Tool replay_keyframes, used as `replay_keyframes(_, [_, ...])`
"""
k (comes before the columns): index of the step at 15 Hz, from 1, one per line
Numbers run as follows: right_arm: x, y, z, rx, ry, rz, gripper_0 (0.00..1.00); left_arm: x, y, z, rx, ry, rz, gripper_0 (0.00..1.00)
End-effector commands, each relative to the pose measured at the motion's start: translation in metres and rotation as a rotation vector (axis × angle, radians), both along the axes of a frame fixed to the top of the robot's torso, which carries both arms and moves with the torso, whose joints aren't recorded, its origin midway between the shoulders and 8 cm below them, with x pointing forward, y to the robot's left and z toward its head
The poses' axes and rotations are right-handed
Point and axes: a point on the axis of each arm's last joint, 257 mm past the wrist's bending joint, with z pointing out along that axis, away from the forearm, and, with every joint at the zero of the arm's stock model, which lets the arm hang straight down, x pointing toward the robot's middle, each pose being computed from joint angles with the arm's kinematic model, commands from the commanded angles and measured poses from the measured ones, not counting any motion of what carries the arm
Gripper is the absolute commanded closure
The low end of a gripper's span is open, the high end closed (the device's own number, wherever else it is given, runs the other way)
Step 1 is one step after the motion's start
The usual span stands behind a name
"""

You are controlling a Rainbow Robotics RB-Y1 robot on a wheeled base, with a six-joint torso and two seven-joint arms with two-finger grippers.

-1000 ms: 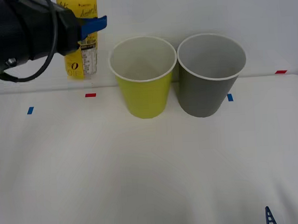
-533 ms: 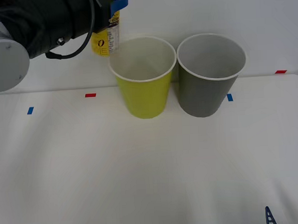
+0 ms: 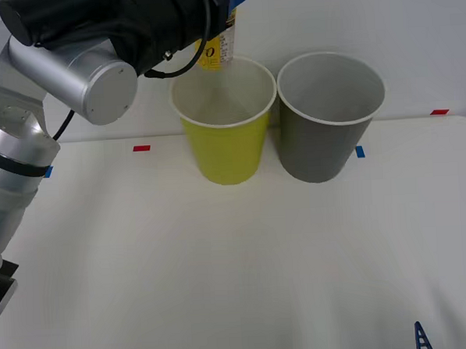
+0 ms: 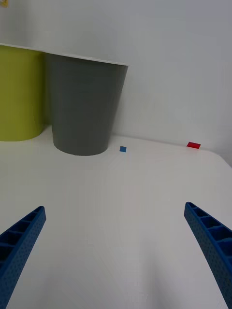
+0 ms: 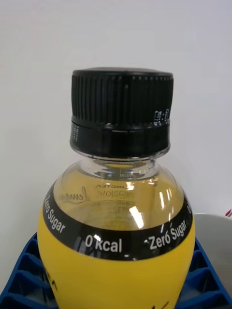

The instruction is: Put cans in the gray bin and PET bottles in the light green bin.

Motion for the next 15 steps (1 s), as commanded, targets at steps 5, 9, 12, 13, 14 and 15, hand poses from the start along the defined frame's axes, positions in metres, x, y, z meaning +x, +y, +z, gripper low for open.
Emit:
replay_keyframes(5, [0.000,0.000,0.000,0.000,0.000,0.000,0.00,0.011,-0.013,-0.002,-0.047,-0.029,0.000,0.99])
replay_keyframes(9, [0.000,0.000,0.000,0.000,0.000,0.000,0.00,0.012,-0.013,-0.004,-0.033,-0.039,0.012,1.00])
replay_keyframes(12, [0.000,0.000,0.000,0.000,0.000,0.000,0.00,0.013,-0.013,-0.005,-0.035,-0.036,0.014,1.00])
replay_keyframes(13, [0.000,0.000,0.000,0.000,0.000,0.000,0.00,0.014,-0.013,-0.005,-0.035,-0.036,0.015,0.99])
replay_keyframes(14, [0.000,0.000,0.000,0.000,0.000,0.000,0.00,0.013,-0.013,-0.005,-0.037,-0.033,0.014,0.35])
replay_keyframes(15, [0.000,0.000,0.000,0.000,0.000,0.000,0.00,0.013,-0.013,-0.004,-0.039,-0.035,0.014,0.00])
